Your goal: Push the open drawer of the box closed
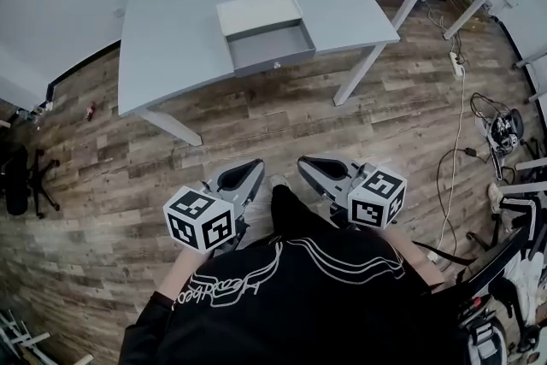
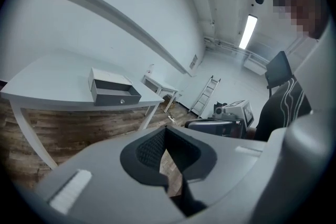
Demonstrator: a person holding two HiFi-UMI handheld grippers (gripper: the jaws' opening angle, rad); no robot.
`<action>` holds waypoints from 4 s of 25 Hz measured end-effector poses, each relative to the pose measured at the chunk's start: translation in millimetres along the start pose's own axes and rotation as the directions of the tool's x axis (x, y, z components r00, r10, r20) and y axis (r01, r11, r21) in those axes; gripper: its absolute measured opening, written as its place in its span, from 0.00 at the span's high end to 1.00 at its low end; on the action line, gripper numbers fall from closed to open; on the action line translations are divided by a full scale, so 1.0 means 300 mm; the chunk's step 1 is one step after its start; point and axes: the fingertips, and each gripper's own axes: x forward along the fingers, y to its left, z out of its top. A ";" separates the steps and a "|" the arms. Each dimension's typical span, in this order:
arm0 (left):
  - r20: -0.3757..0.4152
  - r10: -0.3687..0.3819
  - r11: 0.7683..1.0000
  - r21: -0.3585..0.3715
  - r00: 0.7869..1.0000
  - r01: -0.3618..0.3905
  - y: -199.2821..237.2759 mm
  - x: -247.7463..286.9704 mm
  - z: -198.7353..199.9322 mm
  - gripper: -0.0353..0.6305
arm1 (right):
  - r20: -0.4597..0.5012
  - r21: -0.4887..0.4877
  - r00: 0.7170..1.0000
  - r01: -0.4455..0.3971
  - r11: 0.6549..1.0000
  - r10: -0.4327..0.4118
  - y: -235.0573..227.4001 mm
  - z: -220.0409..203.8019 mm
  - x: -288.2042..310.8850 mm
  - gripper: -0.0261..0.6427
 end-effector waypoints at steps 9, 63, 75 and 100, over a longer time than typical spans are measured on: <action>-0.048 0.023 0.999 -0.048 0.999 -0.025 0.256 0.205 0.133 0.94 | -0.036 0.016 0.999 -0.005 1.000 0.006 -0.305 0.135 0.200 0.94; -0.117 0.104 0.946 -0.294 0.988 -0.135 0.679 0.298 0.162 0.94 | -0.181 -0.106 0.950 0.239 0.965 -0.256 -0.868 0.163 0.644 0.86; -0.113 0.181 0.925 -0.317 0.977 -0.208 0.746 0.215 0.207 0.94 | -0.232 -0.097 0.930 0.272 0.958 -0.287 -0.989 0.259 0.748 0.86; -0.062 0.148 0.945 -0.286 0.987 -0.159 0.551 0.050 0.092 0.94 | -0.222 -0.256 0.943 0.188 0.948 -0.247 -0.745 0.153 0.609 0.86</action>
